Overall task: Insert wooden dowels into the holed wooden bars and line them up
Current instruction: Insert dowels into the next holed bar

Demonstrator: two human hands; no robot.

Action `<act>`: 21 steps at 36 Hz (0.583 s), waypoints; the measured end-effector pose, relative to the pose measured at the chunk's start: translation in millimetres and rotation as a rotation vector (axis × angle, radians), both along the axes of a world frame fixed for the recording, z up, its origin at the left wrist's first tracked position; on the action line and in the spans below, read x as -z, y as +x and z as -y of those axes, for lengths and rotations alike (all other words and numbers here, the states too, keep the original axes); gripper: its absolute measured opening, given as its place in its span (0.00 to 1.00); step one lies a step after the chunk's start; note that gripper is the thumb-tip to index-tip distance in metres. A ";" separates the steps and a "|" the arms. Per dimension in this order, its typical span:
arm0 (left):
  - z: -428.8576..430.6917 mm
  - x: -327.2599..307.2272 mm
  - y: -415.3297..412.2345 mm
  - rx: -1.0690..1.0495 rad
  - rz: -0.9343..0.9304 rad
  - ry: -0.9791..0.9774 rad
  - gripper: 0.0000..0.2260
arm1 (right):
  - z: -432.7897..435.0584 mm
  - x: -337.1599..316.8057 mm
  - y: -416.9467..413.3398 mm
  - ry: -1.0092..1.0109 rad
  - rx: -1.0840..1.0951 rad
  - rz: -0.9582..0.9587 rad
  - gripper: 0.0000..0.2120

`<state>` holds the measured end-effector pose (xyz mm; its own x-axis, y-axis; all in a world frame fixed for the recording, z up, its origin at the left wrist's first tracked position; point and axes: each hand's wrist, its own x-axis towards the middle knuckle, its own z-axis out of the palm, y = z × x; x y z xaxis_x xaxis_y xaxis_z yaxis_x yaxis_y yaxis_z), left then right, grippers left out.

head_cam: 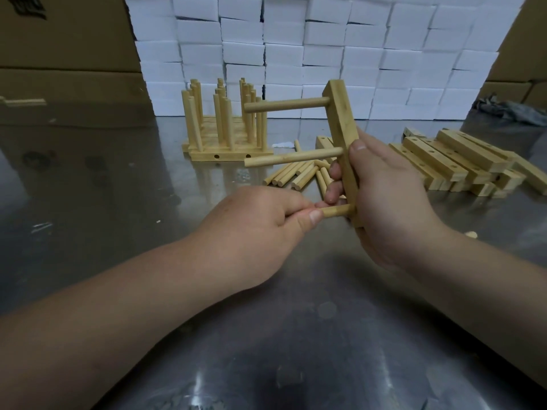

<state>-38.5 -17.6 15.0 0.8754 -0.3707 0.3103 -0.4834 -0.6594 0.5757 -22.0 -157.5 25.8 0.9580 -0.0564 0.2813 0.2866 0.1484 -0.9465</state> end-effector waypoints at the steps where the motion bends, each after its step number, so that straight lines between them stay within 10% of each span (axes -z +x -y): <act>1: -0.1 0.7 0.9 -0.005 -0.035 -0.024 0.12 | -0.3 0.2 0.1 0.003 -0.004 0.002 0.12; 21: -11.1 -16.3 18.0 -0.198 -0.140 -0.465 0.07 | 13.5 -2.8 8.3 -0.168 0.009 -0.022 0.09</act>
